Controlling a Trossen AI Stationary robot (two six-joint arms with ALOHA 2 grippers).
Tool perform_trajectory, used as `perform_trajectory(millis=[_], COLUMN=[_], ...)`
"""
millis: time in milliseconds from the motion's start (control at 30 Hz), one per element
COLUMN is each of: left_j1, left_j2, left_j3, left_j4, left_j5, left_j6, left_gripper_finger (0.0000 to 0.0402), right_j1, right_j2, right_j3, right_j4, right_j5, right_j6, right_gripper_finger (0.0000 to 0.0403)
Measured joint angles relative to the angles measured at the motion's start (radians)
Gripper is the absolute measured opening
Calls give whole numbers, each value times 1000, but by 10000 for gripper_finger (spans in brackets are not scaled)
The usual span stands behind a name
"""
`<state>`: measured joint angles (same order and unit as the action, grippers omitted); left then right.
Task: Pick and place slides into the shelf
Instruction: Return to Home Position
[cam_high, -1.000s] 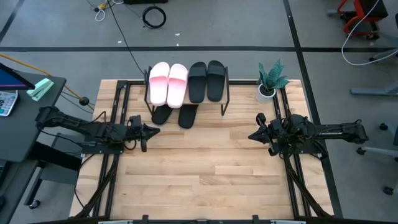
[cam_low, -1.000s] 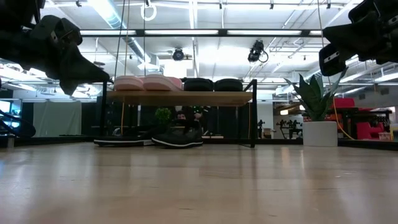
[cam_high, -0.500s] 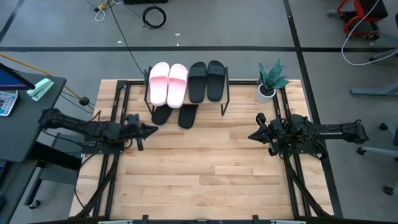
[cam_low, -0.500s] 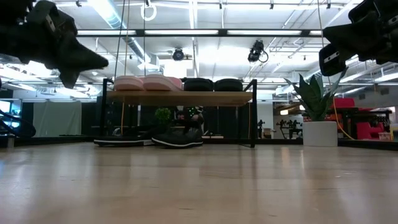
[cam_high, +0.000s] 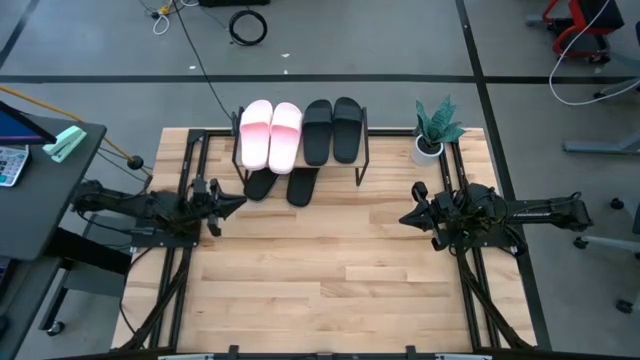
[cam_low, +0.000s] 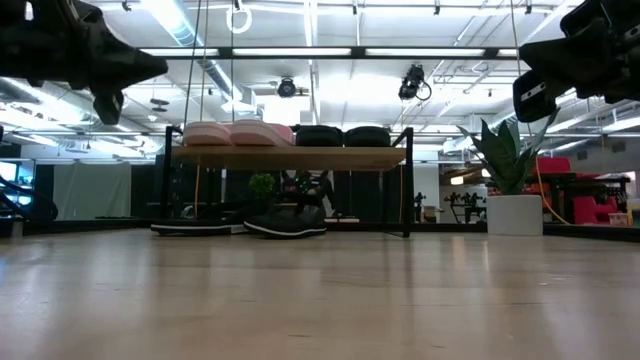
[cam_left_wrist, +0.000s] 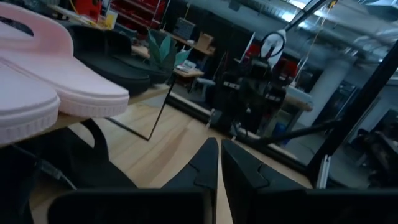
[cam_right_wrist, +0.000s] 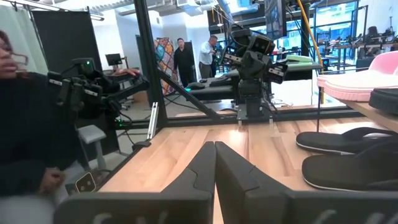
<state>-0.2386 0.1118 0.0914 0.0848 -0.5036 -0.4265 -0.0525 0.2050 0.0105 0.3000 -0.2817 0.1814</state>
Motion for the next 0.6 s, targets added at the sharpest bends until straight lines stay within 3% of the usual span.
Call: perform_trajectory(millis=[600], left_j1=[0], left_j2=[-91], left_j3=[0], left_j4=[1], left_j5=[0], left_j6=[0], left_gripper_finger=[36], right_j1=[0], right_j2=[0], right_j3=[0], right_j4=[0], right_j5=[0], right_j6=[0], right_gripper_finger=[14])
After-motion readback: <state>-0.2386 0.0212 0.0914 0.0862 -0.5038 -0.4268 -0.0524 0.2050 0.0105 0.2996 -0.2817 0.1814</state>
